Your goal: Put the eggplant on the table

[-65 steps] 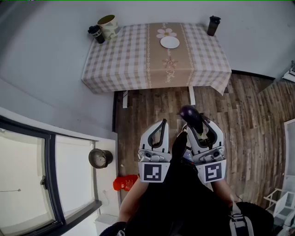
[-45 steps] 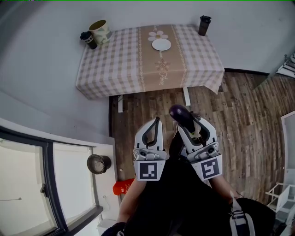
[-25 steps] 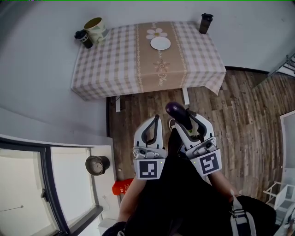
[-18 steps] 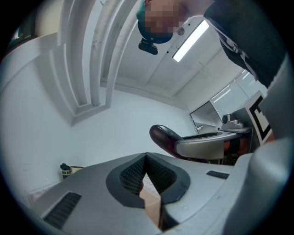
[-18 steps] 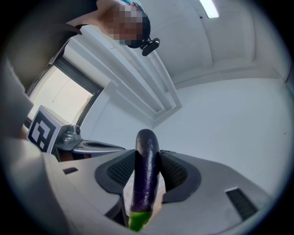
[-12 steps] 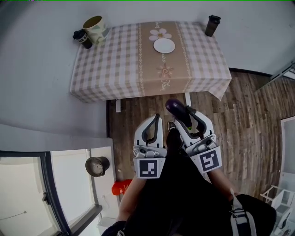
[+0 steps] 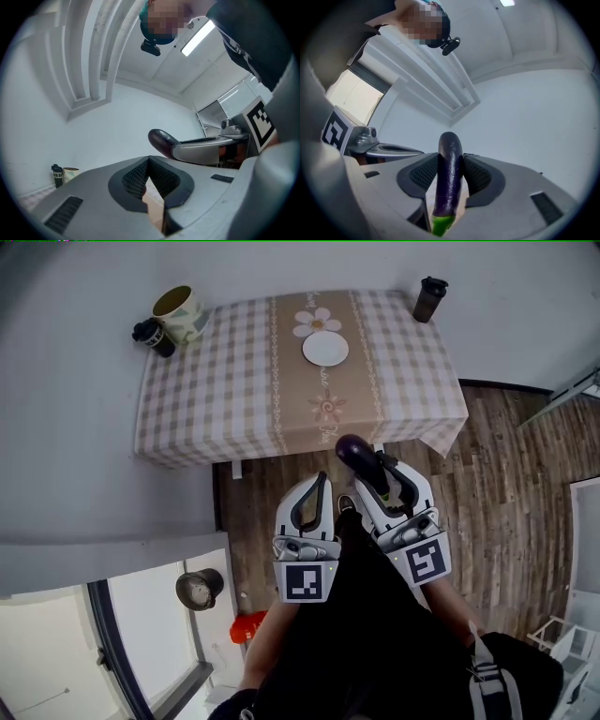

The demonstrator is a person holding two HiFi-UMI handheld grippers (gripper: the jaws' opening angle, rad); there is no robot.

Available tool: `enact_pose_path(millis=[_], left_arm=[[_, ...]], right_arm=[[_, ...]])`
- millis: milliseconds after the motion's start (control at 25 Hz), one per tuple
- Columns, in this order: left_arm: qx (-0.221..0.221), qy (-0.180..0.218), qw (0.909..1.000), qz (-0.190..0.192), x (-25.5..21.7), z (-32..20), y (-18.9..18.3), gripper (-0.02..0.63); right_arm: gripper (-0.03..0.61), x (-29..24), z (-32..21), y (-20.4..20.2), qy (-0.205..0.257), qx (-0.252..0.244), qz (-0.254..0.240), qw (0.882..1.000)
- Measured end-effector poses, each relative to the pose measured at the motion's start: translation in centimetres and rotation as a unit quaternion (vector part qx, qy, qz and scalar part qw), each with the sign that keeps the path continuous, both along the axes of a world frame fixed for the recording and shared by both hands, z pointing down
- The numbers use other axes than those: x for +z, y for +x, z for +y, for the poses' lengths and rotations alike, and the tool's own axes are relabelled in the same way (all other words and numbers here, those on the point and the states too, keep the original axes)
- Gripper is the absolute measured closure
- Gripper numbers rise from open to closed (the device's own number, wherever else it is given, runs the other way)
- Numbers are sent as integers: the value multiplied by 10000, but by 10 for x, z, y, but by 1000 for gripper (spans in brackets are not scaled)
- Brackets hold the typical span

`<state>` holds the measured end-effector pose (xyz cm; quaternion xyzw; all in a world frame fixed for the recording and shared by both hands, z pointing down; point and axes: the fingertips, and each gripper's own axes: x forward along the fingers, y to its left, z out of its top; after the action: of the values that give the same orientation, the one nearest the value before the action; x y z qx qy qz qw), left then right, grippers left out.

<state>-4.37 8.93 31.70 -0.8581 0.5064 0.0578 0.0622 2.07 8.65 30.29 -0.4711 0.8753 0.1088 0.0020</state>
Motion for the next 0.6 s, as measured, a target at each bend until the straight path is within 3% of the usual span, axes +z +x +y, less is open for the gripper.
enact_pose_path(millis=[440,600], left_arm=[[-110,-52,9997,-200,-10,-73,40,611],[-342,-122,9993,-33,-12,-119,47,611]], right_arm=[[400,-8,-81,43,-145,-83,-279,9995],[400,-7,-127,56,-324,-201,-130,9992]])
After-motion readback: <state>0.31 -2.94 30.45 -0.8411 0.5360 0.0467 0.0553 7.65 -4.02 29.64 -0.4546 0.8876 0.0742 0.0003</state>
